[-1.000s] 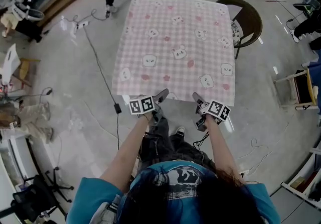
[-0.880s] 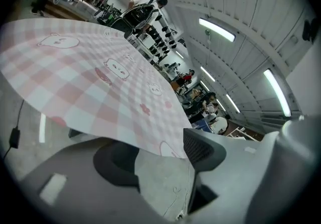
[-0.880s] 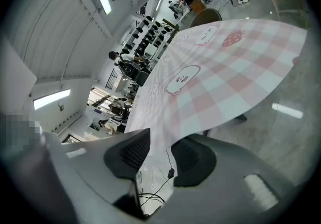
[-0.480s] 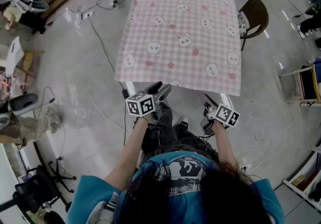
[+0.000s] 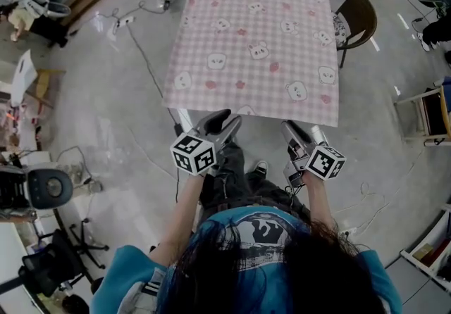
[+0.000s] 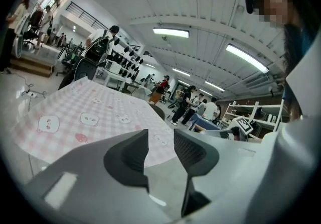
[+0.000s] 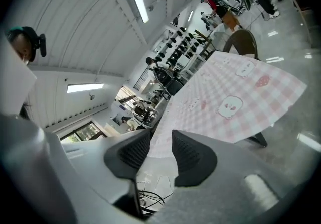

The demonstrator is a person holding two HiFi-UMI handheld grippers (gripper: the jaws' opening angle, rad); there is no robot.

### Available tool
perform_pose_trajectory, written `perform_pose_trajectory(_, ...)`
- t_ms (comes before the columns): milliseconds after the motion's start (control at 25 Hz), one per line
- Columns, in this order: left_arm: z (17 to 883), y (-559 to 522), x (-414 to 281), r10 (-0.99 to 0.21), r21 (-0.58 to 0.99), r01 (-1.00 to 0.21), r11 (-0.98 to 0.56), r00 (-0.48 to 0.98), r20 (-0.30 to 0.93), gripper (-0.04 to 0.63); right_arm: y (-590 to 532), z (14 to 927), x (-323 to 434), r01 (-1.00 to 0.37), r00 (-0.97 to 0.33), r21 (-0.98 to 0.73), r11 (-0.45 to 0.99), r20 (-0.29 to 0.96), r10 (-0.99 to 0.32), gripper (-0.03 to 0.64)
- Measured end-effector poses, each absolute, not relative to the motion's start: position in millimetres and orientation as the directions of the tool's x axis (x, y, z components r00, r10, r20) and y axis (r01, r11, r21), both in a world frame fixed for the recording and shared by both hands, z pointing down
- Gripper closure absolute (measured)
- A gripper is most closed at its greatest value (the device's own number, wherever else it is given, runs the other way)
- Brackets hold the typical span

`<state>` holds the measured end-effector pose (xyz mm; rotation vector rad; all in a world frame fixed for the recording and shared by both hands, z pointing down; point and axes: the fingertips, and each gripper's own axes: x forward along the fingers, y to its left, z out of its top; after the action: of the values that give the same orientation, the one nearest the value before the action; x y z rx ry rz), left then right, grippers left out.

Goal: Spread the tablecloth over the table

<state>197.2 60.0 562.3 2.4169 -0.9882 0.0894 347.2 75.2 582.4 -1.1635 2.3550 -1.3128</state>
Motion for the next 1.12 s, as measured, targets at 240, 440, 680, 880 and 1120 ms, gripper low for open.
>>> perform_pose_trajectory(240,520,78,214,-0.609,0.327,-0.643,-0.693,0.764,0.211,0.443,79,519,326,-0.618,-0.714,-0.590,0.519,0.146,-0.685,0.483)
perform_pose_trajectory(440,490,88,219,-0.626,0.219,-0.653,-0.725,0.757,0.186,0.479,85,481,314,-0.678,-0.726,-0.329,0.657,0.159,-0.669,0.489)
perform_pose_trajectory(680,458,91,215,-0.670,0.146,-0.685,-0.714,0.728,0.144,0.528,96,465,311,-0.692,-0.720,-0.231,0.684,0.147,-0.678,0.525)
perform_pose_trajectory(880,456,96,225,-0.671,0.129,-0.685,-0.717,0.728,0.141,0.581,104,458,315,-0.702,-0.712,-0.196,0.685,0.150,-0.686,0.574)
perform_pose_trajectory(1120,463,100,242,-0.643,0.124,-0.662,-0.739,0.748,0.164,0.581,104,461,325,-0.714,-0.700,-0.173,0.679,0.167,-0.694,0.605)
